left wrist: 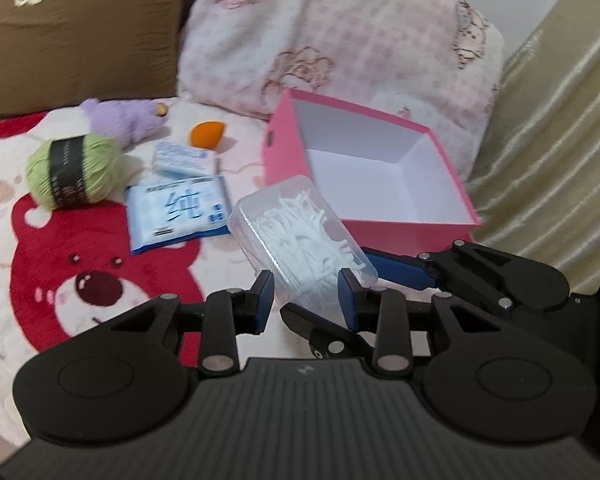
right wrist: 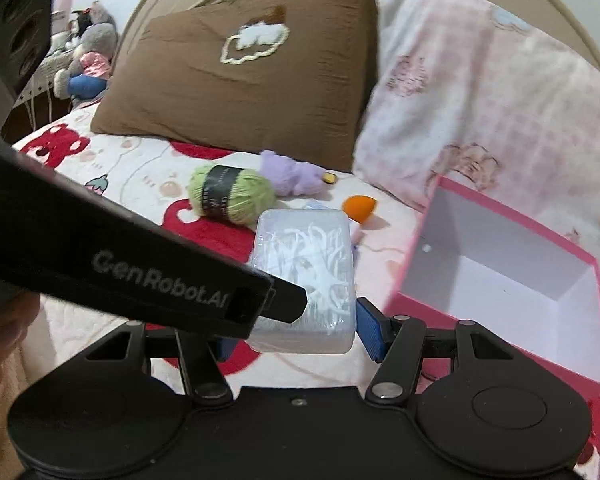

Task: Organize objects
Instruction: 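Lift the floss-pick box with the left tool and carry it over the pink box, then lower the floss-pick box into the pink box and open the left tool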

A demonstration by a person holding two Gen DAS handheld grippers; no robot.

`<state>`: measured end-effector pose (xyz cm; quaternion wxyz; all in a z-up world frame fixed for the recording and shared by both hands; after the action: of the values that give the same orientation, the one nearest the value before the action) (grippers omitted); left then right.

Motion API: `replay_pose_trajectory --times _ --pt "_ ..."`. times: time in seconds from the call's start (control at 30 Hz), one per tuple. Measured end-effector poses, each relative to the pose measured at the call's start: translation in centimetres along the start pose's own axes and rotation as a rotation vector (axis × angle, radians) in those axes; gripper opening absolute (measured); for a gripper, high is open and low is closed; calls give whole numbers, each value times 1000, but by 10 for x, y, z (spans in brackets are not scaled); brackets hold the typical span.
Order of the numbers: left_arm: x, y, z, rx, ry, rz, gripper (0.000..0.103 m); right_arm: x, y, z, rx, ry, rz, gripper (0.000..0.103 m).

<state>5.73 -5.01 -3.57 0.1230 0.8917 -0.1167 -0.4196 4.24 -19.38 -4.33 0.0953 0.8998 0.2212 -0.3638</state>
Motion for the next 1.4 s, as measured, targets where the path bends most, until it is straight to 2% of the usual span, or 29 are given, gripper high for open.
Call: replay_pose_trajectory --times 0.13,0.33,0.4,0.6,0.77,0.9,1.0,1.2,1.4 --pt "-2 16 -13 -17 -15 4 33 -14 15 -6 39 -6 5 64" --pt "-7 47 -32 -13 -34 66 33 -43 41 -18 59 -17 18 64" --pt "-5 55 -43 -28 -63 72 33 -52 52 -22 81 -21 22 64" --pt "1 71 -72 -56 -91 141 33 -65 82 -38 78 -21 33 64" --pt "15 90 -86 -87 -118 196 33 -72 103 -49 8 -121 53 64" --pt "36 102 -100 -86 -111 176 33 -63 123 -59 -44 -179 71 64" --pt "62 107 -106 -90 -114 151 33 -48 140 -56 -82 -158 87 64" --pt "123 120 -112 -98 -168 106 33 -13 182 -36 -10 -136 72 64" --pt "175 127 -116 -142 -215 86 33 26 220 -24 44 -187 56 64"
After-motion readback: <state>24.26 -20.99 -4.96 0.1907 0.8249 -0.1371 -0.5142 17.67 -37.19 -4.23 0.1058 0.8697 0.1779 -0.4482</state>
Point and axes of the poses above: each gripper's, at about its wrist camera, not at the fingertips, and x roughly the way its jaws point, y to its right, z to its underside, the point moved 4 cm from there along x, roughly the way its jaws point, and after that the axes turned 8 degrees about -z, right-handed, at the moved point
